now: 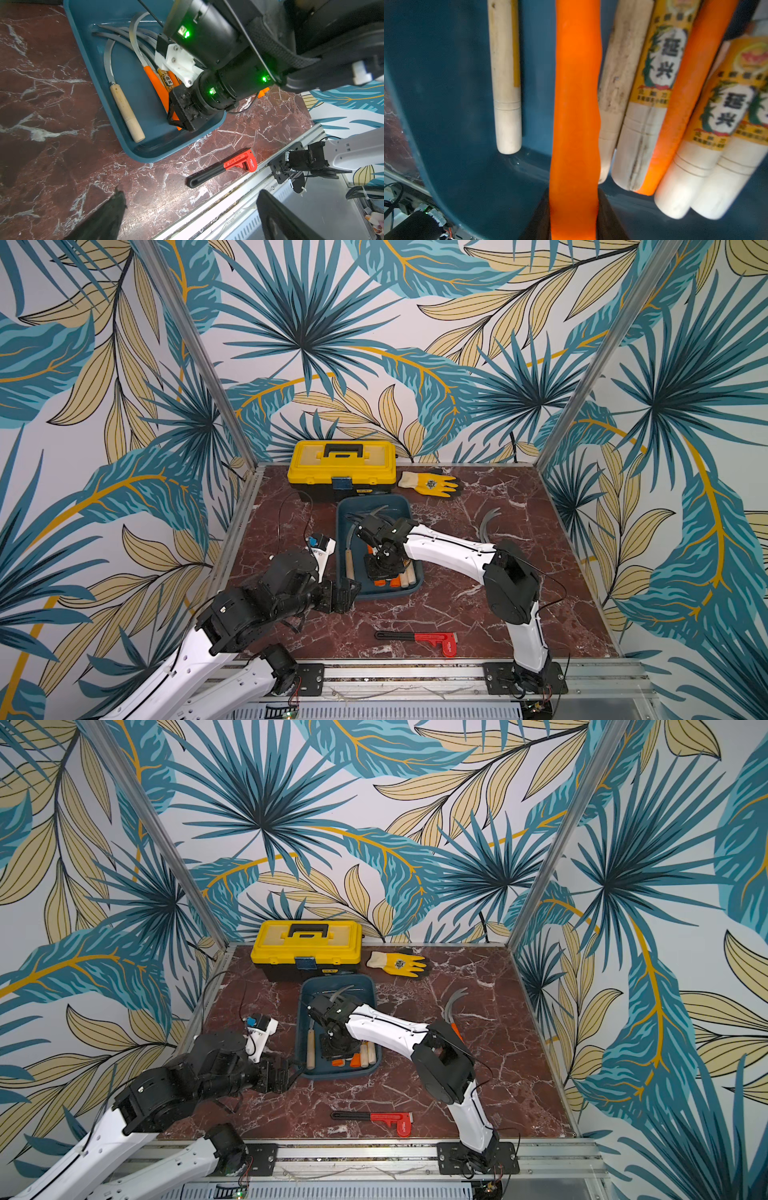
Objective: Put small sickles into storage boxes
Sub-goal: Place the sickle in the storage box.
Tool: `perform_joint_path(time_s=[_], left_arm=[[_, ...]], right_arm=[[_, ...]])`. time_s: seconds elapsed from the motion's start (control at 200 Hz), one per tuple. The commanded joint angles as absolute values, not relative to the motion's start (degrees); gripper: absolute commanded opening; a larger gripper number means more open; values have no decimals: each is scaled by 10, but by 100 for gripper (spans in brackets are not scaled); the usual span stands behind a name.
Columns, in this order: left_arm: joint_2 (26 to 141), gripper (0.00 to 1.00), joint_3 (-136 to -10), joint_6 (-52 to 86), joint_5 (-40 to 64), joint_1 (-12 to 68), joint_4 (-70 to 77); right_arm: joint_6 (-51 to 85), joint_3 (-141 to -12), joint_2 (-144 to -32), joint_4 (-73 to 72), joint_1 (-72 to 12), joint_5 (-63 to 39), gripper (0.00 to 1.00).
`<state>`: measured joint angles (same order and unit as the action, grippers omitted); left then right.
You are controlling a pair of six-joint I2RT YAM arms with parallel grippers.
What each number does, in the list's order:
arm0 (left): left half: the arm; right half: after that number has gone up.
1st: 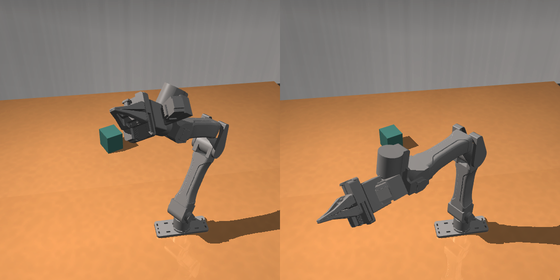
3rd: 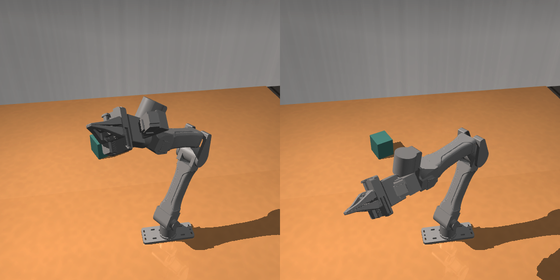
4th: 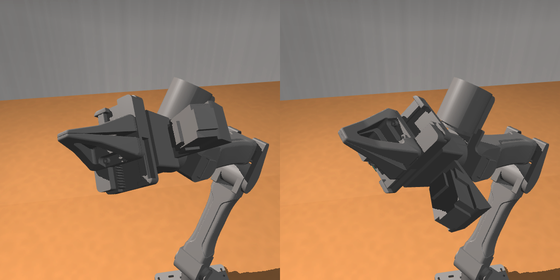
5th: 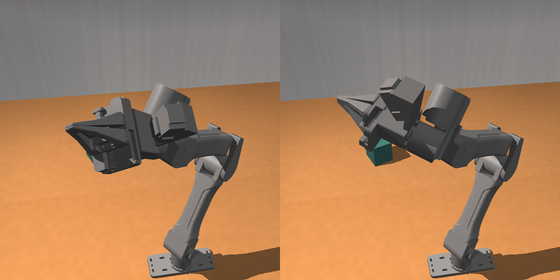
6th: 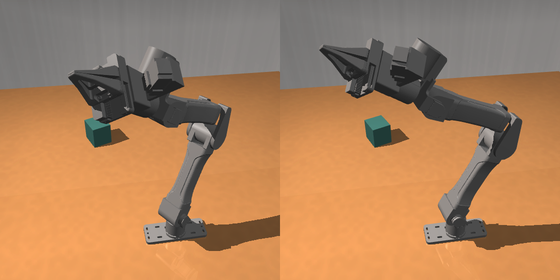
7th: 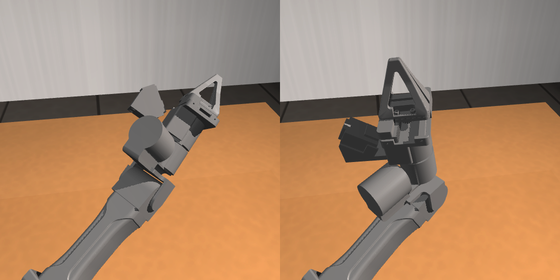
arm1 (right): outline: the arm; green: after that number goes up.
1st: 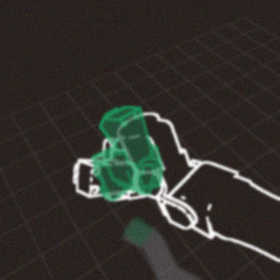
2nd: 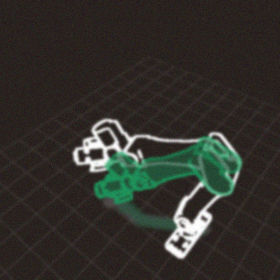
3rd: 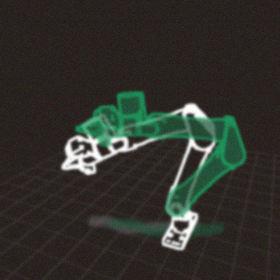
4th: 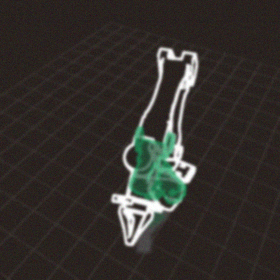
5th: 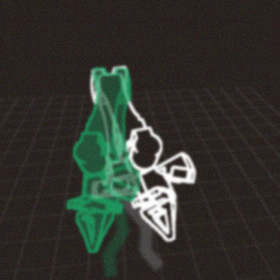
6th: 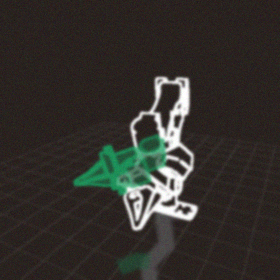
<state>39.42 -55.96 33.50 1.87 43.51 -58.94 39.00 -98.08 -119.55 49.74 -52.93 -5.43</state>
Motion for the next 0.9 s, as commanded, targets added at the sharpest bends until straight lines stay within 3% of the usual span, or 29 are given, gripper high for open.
perform_joint_path(time_s=[0.0,0.471,0.891], left_arm=[[381,99,-551,344,10,433,-608],[372,100,-541,351,10,433,-615],[372,100,-535,353,8,433,-616]], right_arm=[[390,-1005,-1220,491,-534,-62,15],[371,-1072,-1303,493,-537,-93,18],[352,-1073,-1311,495,-537,-113,31]])
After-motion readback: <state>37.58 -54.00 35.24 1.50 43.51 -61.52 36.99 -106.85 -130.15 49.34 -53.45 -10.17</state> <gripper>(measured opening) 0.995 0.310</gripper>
